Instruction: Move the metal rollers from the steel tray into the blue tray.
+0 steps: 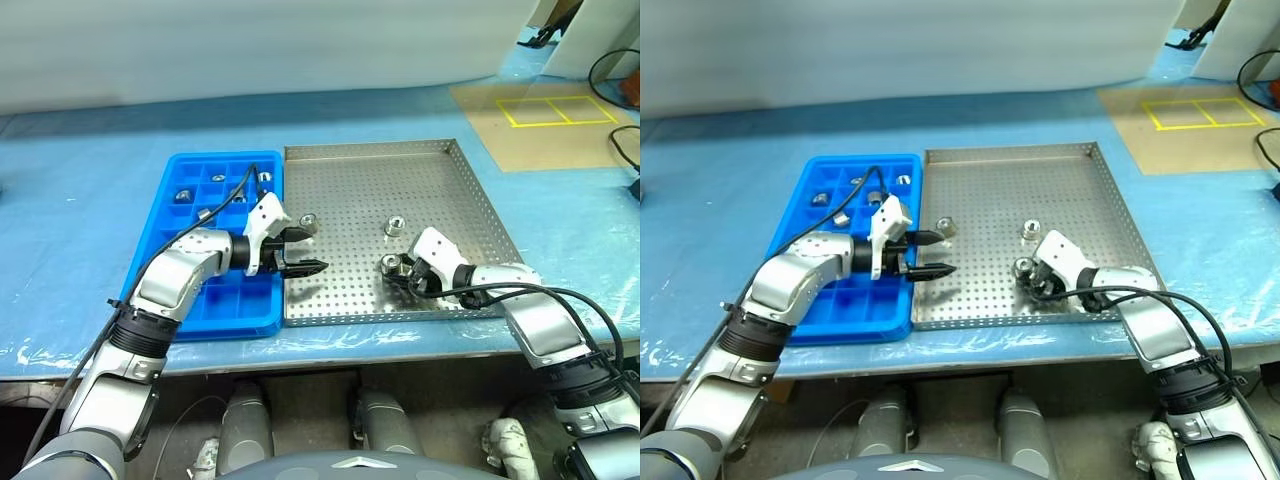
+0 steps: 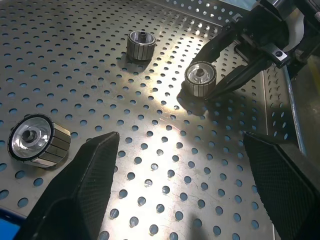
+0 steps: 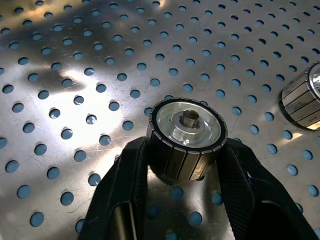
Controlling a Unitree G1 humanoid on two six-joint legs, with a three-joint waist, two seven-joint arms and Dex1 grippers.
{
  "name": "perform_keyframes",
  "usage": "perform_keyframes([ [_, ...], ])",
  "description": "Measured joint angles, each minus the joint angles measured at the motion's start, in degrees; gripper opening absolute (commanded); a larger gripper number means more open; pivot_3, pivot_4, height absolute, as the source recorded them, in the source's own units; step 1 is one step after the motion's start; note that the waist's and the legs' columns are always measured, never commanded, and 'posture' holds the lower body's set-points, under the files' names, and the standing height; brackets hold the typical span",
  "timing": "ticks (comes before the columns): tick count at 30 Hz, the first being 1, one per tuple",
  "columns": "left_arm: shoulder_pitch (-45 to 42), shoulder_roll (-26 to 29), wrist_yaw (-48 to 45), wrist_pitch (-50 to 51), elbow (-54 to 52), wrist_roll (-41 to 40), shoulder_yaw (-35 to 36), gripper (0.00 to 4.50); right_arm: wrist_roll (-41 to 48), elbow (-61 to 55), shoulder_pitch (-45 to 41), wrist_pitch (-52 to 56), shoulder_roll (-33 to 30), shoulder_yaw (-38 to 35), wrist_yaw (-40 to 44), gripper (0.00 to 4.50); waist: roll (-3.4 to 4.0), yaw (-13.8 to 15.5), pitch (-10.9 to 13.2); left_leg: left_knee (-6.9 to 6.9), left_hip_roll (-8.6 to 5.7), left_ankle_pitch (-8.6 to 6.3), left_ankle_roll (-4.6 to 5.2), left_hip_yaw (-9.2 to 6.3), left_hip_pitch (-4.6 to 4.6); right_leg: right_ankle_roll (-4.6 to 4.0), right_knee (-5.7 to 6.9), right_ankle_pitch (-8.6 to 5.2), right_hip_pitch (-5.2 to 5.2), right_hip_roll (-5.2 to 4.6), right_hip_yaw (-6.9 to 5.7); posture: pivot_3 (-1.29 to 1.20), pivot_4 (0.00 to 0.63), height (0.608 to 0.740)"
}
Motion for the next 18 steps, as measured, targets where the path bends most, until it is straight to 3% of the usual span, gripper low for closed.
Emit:
perform_keyframes([
  [13,1.0,0.23,-0.04,-0.94,1.36,0.21,0.33,4.14,-1.07,1.48,-1.52,-0.49,1.22,0.92,0.2,1.58,0.0,-0.39,0.0,0.01,0.03,0.01,-0.02,0.0,0.35,-0.02,-0.01,0.05,0.29,0.02,0.02,-0.19,0.15,0.74],
  [18,0.86,4.45,-0.32,-2.2,1.34,0.24,2.97,4.14,-0.53,-0.02,-6.38,1.14,2.59,0.96,1.39,1.58,0.02,-0.49,0.01,-0.06,0.05,0.04,-0.06,0.0,0.4,-0.05,0.02,0.08,0.25,0.04,0.03,-0.16,0.15,0.74],
])
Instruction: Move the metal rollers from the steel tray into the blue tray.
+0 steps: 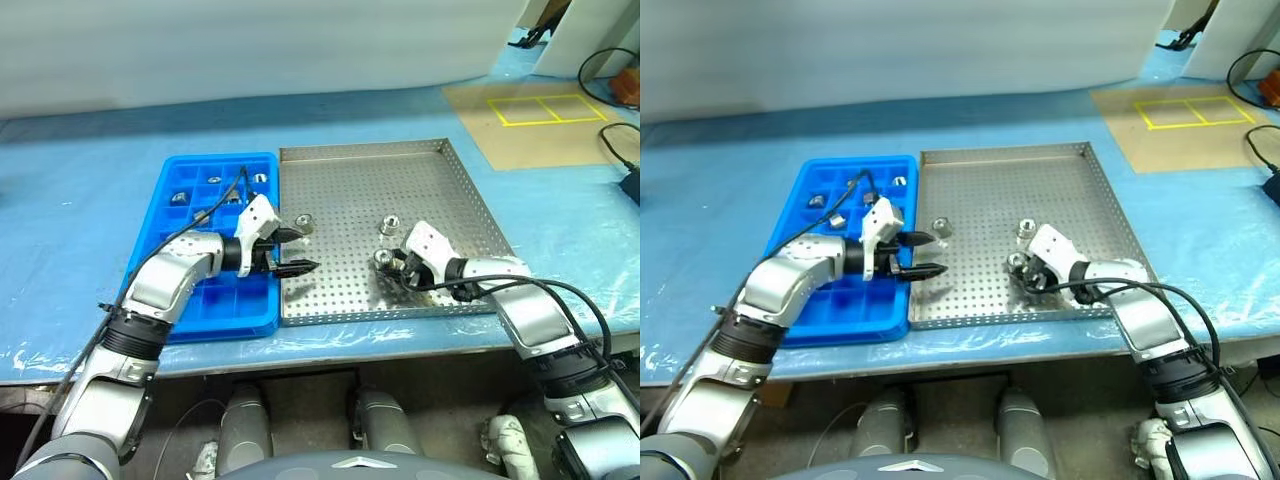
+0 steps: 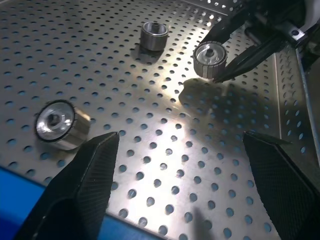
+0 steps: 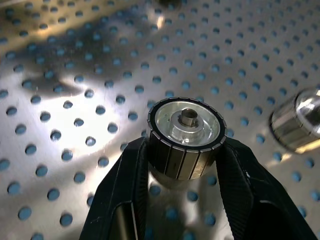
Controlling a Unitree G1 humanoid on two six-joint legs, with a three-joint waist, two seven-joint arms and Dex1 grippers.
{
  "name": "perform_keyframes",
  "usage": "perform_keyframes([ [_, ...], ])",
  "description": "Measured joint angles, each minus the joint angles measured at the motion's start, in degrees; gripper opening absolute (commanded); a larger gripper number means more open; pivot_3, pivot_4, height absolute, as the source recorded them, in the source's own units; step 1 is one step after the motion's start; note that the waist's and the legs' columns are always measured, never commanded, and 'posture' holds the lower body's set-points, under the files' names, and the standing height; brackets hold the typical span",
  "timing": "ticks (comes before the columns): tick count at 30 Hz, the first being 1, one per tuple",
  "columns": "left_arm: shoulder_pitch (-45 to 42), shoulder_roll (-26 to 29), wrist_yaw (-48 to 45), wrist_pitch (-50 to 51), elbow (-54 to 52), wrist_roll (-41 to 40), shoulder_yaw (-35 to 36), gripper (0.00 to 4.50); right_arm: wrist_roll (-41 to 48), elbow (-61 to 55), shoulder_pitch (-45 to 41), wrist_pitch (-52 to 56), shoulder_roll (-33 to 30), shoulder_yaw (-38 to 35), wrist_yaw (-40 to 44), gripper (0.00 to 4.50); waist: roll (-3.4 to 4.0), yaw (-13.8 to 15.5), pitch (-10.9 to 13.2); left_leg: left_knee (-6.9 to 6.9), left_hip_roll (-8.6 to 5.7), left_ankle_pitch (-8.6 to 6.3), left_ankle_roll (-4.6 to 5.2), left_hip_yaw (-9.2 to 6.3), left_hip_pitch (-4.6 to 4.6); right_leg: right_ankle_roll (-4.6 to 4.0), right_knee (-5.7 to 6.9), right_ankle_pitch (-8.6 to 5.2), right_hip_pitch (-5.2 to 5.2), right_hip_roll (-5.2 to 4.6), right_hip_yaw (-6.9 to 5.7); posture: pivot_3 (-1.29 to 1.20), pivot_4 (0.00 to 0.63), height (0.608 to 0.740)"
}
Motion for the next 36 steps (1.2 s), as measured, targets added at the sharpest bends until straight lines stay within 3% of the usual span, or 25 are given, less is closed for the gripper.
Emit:
perform_keyframes([
  [8,0.24,8.58,-1.53,-1.28,-1.72,-1.14,8.27,4.14,0.04,2.74,-11.19,-2.04,7.36,4.96,2.76,1.58,-0.01,0.7,0.0,-0.1,-0.02,-0.01,0.01,0.0,-0.13,-0.02,-0.15,-0.01,-0.03,-0.02,-0.09,-0.05,0.15,0.74],
  [15,9.76,13.01,2.22,2.25,-8.06,-2.45,15.74,4.14,-1.41,16.99,-19.1,-8.46,16.5,8.98,3.94,1.58,-0.06,2.05,0.03,-0.09,0.04,0.11,-0.18,-0.06,-0.65,-0.04,0.0,-0.01,-0.59,-0.02,-0.21,0.09,0.15,0.74],
  [23,18.6,13.33,7.63,7.16,-17.12,-5.35,21.4,4.14,-2.47,24.24,-24.02,-13.25,20.64,9.57,7.64,1.58,-0.09,4.6,0.04,-0.09,0.08,0.09,-0.16,-0.14,-0.73,-0.04,-0.01,-0.01,-0.59,-0.03,-0.34,0.16,0.15,0.74],
  [36,19.72,12.81,11.3,10.24,-20.45,-7.75,21.63,4.14,-1.32,27.09,-23.37,-10.88,24.83,12.27,13.09,1.58,-0.11,5.17,0.03,-0.1,0.11,0.13,-0.23,-0.2,-0.75,-0.04,0.0,-0.01,-0.58,-0.02,-0.4,0.17,0.15,0.74],
])
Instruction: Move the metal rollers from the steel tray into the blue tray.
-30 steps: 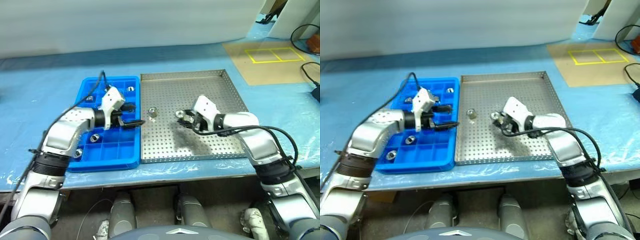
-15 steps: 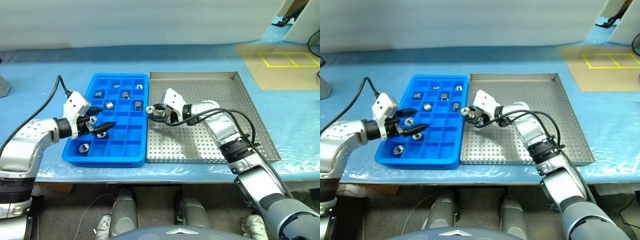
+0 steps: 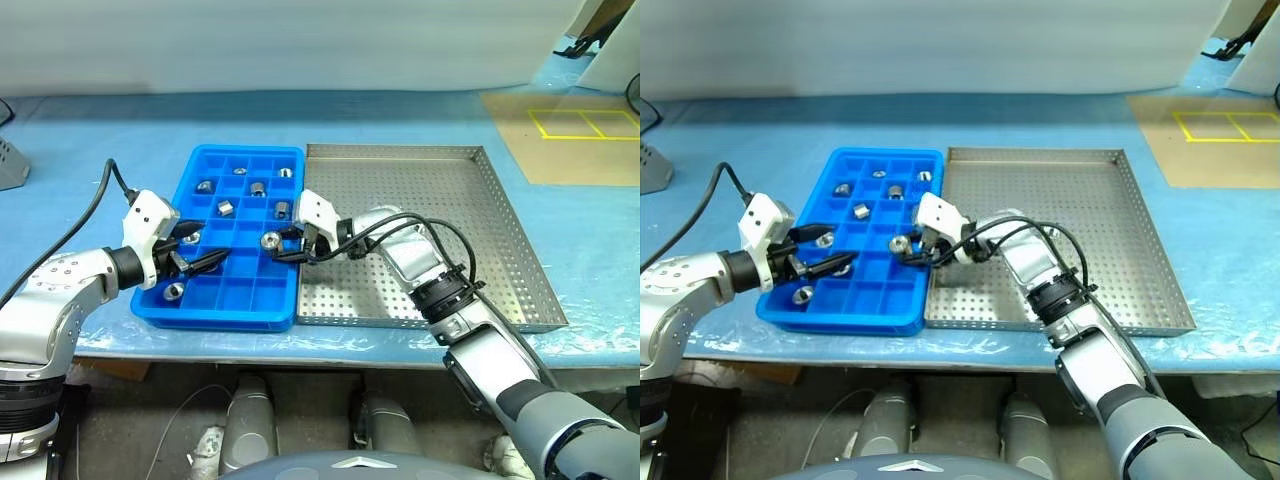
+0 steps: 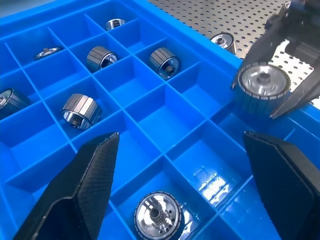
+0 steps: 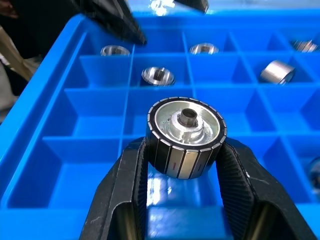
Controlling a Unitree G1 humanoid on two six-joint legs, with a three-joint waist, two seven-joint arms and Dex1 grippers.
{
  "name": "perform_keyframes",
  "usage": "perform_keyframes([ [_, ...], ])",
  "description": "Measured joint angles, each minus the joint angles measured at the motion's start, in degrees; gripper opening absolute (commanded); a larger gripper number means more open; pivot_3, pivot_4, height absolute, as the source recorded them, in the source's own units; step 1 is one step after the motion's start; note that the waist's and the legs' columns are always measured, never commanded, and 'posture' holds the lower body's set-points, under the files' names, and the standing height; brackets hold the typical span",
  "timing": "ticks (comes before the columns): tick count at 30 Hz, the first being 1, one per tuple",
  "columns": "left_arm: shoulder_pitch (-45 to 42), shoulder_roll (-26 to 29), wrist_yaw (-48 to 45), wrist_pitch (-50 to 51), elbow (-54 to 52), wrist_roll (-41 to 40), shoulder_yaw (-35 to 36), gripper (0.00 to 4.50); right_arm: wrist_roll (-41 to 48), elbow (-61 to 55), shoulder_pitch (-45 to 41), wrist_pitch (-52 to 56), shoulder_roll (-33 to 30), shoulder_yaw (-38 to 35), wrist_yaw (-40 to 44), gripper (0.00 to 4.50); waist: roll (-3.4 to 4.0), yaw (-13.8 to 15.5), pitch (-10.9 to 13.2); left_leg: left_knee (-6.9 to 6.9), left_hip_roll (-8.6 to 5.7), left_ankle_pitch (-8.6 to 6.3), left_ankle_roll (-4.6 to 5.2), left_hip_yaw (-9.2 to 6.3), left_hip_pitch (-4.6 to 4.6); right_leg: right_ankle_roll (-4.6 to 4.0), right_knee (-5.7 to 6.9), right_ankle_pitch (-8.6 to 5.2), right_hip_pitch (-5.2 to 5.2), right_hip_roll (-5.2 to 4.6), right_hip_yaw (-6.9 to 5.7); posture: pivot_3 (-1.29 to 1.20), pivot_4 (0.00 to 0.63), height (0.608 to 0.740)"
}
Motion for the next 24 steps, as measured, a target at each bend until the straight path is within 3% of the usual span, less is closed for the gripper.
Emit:
perform_keyframes([
  [3,-0.01,0.0,0.24,0.07,-0.07,-0.14,-0.15,4.14,-0.09,0.04,0.13,-0.2,0.09,0.01,-0.1,1.58,-0.01,0.0,-0.01,0.0,0.0,0.0,0.0,0.0,0.02,0.0,0.01,0.0,0.02,0.0,0.0,0.16,0.15,0.74],
  [9,-0.65,0.0,0.18,0.17,-0.1,-0.24,-1.81,4.14,-0.32,0.38,0.67,-0.34,1.11,-0.25,-2.13,3.64,-0.01,0.02,-0.01,0.0,-0.01,0.01,-0.01,-0.01,0.02,0.0,0.02,0.0,0.03,0.0,0.0,0.12,0.15,0.74],
  [15,-3.62,-0.26,-0.56,-0.22,1.26,-0.23,-4.02,4.14,0.04,-2.62,1.65,2.18,-2.74,-2.7,-3.54,3.64,-0.02,0.3,-0.01,0.04,-0.05,0.11,-0.18,-0.01,0.02,0.01,0.02,0.01,0.08,-0.04,0.0,0.06,0.15,0.74],
  [24,-10.52,-3.59,-2.81,-3.71,8.22,1.32,-10.56,4.14,0.35,-0.58,2.38,2.93,-12.69,-14.42,-9.69,3.64,-0.03,-0.76,-0.02,0.03,-0.04,0.16,-0.24,0.03,0.11,0.02,0.08,0.01,0.05,0.03,0.11,-0.05,0.15,0.74],
])
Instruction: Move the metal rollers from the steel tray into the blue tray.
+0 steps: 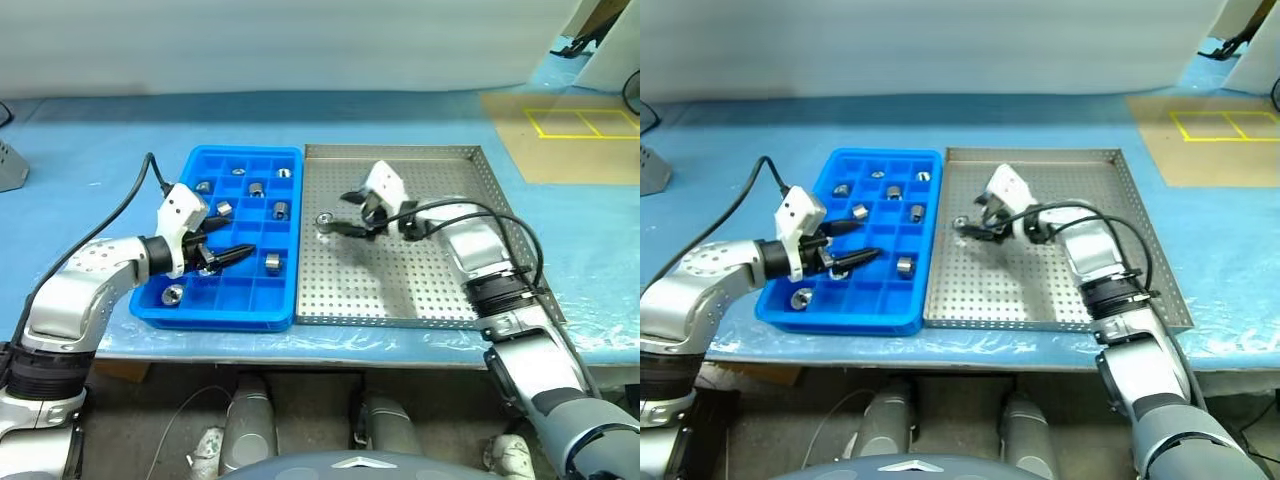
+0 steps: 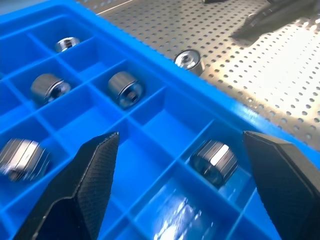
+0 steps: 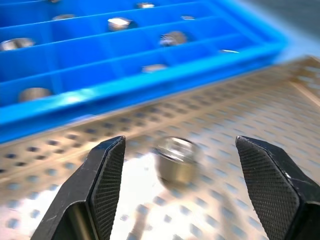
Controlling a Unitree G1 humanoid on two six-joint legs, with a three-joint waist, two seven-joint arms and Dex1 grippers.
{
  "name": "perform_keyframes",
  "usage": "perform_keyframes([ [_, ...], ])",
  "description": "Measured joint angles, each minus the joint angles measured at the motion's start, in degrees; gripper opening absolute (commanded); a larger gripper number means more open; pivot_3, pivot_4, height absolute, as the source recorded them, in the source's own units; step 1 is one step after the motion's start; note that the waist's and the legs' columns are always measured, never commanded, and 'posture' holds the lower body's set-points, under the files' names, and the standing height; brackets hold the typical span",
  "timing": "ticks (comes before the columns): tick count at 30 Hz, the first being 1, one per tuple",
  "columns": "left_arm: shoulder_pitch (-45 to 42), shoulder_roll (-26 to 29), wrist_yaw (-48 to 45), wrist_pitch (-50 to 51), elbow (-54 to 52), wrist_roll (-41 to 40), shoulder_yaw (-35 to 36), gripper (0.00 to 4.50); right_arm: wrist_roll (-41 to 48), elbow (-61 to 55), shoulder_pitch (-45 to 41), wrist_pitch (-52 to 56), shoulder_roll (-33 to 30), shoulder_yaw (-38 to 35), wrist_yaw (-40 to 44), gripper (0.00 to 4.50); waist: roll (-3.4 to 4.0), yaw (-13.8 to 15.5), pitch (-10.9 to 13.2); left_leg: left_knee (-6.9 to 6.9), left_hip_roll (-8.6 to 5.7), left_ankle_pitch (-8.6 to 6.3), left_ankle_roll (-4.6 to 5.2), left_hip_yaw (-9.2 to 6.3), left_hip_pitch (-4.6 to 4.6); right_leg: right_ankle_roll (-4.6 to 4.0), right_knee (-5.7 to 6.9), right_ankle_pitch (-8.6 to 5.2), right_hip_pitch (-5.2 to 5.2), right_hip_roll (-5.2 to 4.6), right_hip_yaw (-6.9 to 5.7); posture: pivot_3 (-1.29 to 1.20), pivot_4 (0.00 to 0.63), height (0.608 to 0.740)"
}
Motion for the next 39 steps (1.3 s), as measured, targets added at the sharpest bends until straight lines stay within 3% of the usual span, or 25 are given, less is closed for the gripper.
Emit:
perform_keyframes([
  [4,-2.26,-1.18,-1.31,-1.92,2.8,1.01,-2.25,4.14,-0.43,2.89,0.01,-1.36,-1.15,-0.84,-2.04,3.64,0.0,-1.01,0.0,0.01,-0.04,0.0,0.02,0.02,-0.03,0.0,-0.01,0.0,-0.02,-0.01,0.03,-0.07,0.15,0.74],
  [13,-3.05,-1.95,-2.77,-3.99,6.17,2.71,-3.12,4.14,-1.48,6.94,4.51,-3.58,-10.59,-5.47,-3.85,3.64,0.0,-1.17,0.0,0.06,-0.06,-0.04,0.1,0.04,-0.05,0.0,-0.05,0.0,0.0,-0.02,0.06,-0.1,0.15,0.74],
  [30,-4.28,-2.72,-4.31,-5.06,8.89,4.39,-4.27,4.14,-2.49,10.94,4.92,-6.78,-6.04,-5.17,-6.52,3.64,0.0,-2.55,-0.01,0.14,-0.04,-0.13,0.35,0.11,0.11,-0.02,0.08,0.01,0.08,-0.02,0.13,-0.07,0.15,0.74],
  [33,-3.67,-2.6,-4.31,-5.05,8.89,4.6,-4.27,4.14,-2.65,11.52,4.9,-7.96,-5.47,-5.08,-6.54,3.12,0.0,-2.56,-0.01,0.14,0.0,-0.14,0.36,0.11,0.17,-0.03,0.09,0.01,0.14,-0.02,0.1,-0.07,0.15,0.74],
  [39,-3.67,-2.16,-4.28,-5.05,8.85,4.98,-4.25,4.14,-2.98,12.63,4.49,-9.53,-4.08,-4.21,-7.03,1.03,-0.01,-2.54,-0.02,0.16,0.0,-0.12,0.37,0.11,0.19,-0.06,0.09,0.03,0.21,-0.03,0.08,-0.07,0.15,0.74],
])
